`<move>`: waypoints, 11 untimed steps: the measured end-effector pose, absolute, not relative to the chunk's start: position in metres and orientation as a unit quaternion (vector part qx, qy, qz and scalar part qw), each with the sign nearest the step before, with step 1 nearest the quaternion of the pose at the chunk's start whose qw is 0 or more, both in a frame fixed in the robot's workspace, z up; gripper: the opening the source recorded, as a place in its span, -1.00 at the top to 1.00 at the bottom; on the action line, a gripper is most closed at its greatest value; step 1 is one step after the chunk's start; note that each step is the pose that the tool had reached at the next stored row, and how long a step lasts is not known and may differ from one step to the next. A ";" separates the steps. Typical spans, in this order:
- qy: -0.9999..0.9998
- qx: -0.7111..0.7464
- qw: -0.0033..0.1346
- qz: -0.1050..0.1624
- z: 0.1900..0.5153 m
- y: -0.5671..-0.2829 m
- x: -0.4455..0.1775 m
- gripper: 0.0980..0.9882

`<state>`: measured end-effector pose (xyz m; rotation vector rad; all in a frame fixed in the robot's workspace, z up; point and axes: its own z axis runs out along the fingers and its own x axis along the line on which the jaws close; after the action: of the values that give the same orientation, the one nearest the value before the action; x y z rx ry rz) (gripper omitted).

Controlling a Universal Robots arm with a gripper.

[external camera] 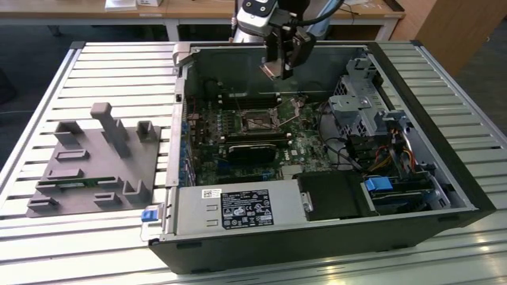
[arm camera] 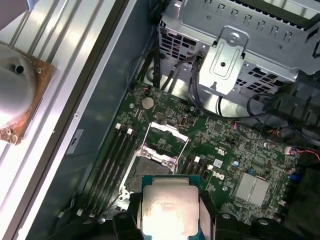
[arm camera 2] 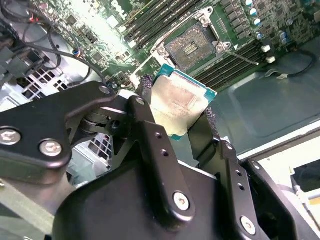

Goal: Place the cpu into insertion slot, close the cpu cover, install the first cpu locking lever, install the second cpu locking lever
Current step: 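Place the cpu into insertion slot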

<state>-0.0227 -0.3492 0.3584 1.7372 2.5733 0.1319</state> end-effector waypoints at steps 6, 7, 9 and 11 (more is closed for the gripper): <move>0.808 0.587 0.018 0.042 0.358 -0.349 -0.023 0.00; 0.805 0.591 0.019 0.042 0.358 -0.349 -0.023 0.00; 0.799 0.599 0.019 0.041 0.358 -0.349 -0.023 0.00; 0.794 0.607 0.020 0.041 0.358 -0.349 -0.023 0.00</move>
<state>-0.0227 -0.3491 0.3578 1.8820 2.4630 0.1275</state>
